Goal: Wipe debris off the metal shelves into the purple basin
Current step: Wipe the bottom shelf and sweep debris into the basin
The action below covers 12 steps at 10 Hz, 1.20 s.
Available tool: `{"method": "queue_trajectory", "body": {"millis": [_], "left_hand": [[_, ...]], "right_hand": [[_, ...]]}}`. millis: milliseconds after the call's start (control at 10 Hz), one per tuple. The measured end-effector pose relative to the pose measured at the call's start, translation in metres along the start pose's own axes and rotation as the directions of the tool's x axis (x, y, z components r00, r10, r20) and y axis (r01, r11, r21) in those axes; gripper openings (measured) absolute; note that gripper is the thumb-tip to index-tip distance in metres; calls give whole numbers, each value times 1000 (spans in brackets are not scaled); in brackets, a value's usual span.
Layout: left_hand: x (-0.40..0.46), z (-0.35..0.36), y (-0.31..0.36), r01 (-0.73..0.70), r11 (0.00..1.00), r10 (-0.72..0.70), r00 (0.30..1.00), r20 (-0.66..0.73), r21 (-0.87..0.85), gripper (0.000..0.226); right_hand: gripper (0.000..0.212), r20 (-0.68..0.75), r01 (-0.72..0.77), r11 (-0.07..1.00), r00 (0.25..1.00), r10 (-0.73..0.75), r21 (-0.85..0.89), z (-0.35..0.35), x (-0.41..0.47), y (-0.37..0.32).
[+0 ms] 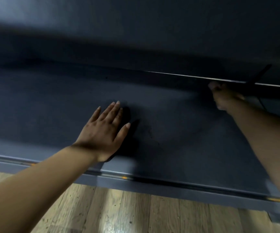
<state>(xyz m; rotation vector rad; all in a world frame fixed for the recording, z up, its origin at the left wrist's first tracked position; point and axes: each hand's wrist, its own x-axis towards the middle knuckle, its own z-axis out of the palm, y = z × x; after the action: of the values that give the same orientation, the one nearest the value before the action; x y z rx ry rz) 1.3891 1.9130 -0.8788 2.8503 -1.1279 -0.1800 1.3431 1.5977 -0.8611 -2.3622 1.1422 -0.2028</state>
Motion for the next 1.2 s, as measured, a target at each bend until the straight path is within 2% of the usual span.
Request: {"method": "queue_trajectory", "body": {"millis": [100,200,300,400,500,600,700,800,900,1000,1100,1200], "left_hand": [[-1,-5,-4,-1,1000,1,1000,-17,-5,99],[-2,-9,-8,16,1000,-15,999,-32,1,102],[-9,-10,-12,27,1000,-27,999,-31,10,103],[-18,-7,-18,47,999,-47,999,-23,0,102],[-27,-3,-27,40,998,-41,999,-29,-40,103],[-36,-4,-37,19,998,-20,999,-31,-55,101],[-49,-4,-53,12,999,-13,999,-30,-33,101],[-61,-1,-68,-2,999,0,999,-40,-44,99],[-76,1,-82,-49,998,47,997,-64,-44,95],[-88,-3,-95,-126,992,126,989,-72,7,92],[-91,-14,-102,-135,991,133,989,-62,-20,101],[-90,-19,-105,-119,993,118,992,-55,-26,120]], "right_hand": [[36,107,279,960,954,-281,34,32,2,-44],[25,225,571,819,806,-548,-51,68,1,-73],[31,301,712,702,676,-673,-28,104,-46,-113],[34,308,733,679,640,-704,28,109,-78,-124],[27,256,658,733,688,-679,175,74,-78,-102],[28,110,494,854,851,-513,162,26,-69,-54],[25,61,307,949,949,-311,67,-14,-78,15],[26,72,209,978,975,-210,24,-17,-109,56],[37,-4,218,970,975,-220,-106,3,-127,46],[27,-65,317,942,943,-325,-114,44,-136,-10],[22,-54,488,872,871,-489,-28,92,-157,-81],[24,36,510,857,857,-514,76,114,-176,-128]]}}
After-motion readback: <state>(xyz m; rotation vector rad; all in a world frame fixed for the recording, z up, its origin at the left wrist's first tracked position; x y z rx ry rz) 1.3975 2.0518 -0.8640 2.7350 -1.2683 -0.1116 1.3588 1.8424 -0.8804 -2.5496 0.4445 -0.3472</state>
